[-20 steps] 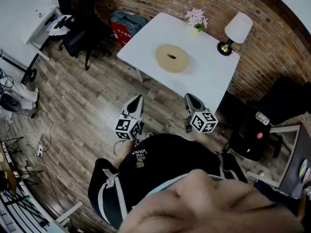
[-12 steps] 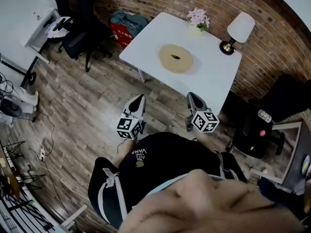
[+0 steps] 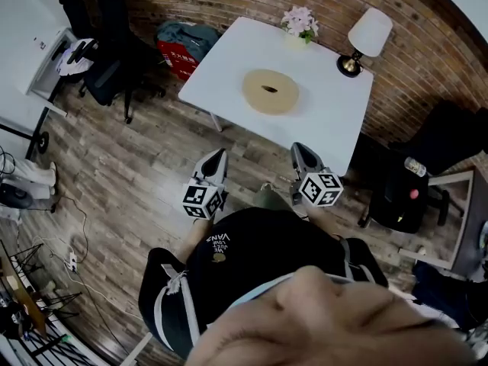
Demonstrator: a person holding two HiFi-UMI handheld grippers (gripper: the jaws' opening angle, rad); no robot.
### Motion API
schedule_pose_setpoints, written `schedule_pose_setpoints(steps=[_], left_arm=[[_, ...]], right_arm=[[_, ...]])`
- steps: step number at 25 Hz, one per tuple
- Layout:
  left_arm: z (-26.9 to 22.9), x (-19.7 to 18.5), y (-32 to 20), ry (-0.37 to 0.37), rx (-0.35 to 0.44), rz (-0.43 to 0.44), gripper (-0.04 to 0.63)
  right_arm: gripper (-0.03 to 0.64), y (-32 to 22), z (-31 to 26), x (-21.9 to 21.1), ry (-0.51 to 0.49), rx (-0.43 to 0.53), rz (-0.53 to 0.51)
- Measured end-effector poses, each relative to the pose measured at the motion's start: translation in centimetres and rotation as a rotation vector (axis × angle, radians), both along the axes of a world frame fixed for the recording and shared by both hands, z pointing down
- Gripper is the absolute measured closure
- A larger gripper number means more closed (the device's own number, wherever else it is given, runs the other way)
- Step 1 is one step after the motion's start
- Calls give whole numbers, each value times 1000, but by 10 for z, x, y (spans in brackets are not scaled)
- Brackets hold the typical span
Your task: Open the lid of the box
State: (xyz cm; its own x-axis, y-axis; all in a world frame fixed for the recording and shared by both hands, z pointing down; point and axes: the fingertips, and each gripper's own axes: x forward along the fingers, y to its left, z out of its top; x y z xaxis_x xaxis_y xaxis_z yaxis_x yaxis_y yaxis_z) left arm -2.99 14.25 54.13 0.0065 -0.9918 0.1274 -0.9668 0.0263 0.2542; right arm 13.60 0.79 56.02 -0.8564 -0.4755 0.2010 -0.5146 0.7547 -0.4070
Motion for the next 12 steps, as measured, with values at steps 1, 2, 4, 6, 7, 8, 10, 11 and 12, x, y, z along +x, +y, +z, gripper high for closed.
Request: schedule_pose_setpoints(steps=[1, 2, 4, 6, 7, 8, 10, 11, 12], left_arm=[[1, 0, -7, 5, -1, 3, 584], [2, -2, -15, 9, -2, 4, 584], [1, -4, -32, 12, -1, 11, 584], [0, -5, -49, 8, -2, 26, 584], [1, -7, -57, 4, -4, 29, 584], [2, -9, -65, 1, -6, 26, 584], [1, -16, -82, -4, -8, 19, 584], [0, -19, -90, -8, -7, 17, 584], [-2, -21, -99, -12, -3, 16, 584]], right_arm=[[612, -5, 2, -2, 1, -3, -1], [612, -10, 3, -4, 1, -6, -3], [612, -23, 2, -9, 3, -7, -8], [612, -36, 1, -15, 5, -1, -20], [612, -42, 1, -18, 6, 0, -26], [612, -48, 2, -20, 5, -1, -32], [612, -62, 3, -25, 3, -7, -41], [612, -69, 3, -28, 1, -8, -45], [612, -77, 3, -30, -1, -8, -48]])
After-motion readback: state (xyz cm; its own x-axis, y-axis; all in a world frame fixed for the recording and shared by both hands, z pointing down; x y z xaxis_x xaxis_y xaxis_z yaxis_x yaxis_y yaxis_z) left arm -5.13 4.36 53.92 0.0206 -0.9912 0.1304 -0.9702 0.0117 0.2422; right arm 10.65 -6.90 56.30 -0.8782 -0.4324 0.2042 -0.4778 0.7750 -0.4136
